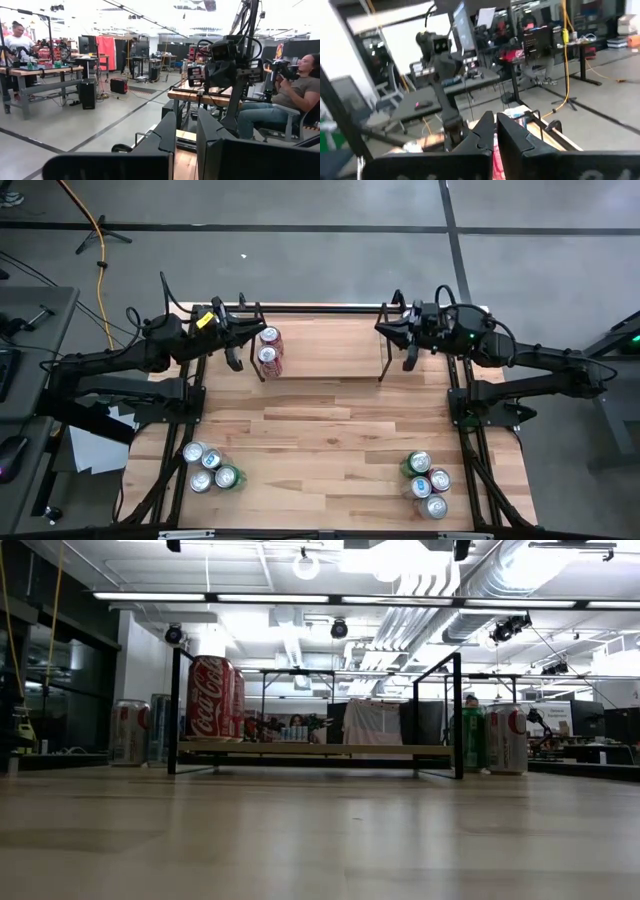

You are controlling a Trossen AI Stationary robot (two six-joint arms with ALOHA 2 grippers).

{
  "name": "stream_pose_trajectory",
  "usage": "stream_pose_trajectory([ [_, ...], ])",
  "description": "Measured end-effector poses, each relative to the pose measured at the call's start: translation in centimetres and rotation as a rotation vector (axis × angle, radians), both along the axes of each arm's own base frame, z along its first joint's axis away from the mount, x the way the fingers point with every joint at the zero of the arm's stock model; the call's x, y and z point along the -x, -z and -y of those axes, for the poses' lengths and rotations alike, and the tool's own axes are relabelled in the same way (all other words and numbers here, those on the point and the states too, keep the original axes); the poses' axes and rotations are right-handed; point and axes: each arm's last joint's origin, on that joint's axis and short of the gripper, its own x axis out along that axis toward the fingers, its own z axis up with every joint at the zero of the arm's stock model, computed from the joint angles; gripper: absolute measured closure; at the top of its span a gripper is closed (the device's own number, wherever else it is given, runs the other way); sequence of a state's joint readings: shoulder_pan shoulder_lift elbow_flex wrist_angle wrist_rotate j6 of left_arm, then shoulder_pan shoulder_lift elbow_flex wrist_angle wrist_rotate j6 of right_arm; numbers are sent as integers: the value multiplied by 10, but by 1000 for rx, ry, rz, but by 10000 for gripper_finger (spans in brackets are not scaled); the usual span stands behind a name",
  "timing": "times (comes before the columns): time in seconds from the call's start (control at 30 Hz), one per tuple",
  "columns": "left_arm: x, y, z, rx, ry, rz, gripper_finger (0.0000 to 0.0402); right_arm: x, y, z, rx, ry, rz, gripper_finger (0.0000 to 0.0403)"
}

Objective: Place canned beverage on shelf
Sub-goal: Put the red soda can on the shelf aligned with the other red soda cans

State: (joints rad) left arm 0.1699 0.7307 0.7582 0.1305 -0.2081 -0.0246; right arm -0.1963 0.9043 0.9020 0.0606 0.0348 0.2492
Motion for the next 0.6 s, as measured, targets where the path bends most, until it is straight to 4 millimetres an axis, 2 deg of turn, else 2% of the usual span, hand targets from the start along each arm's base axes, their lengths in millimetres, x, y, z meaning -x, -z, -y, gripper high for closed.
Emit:
stream_pose_trajectory([
  [0.13,0,0,0,0,0,0,401,0,0,0,-38,11,11,316],
  [0.43,0,0,0,8,1,3,401,0,2,-1,-163,-44,10,74],
  [0.5,0,0,0,8,1,3,401,-1,3,-2,-172,-73,3,39],
  [0.6,0,0,0,15,3,6,401,-1,2,-3,-180,-110,5,10],
])
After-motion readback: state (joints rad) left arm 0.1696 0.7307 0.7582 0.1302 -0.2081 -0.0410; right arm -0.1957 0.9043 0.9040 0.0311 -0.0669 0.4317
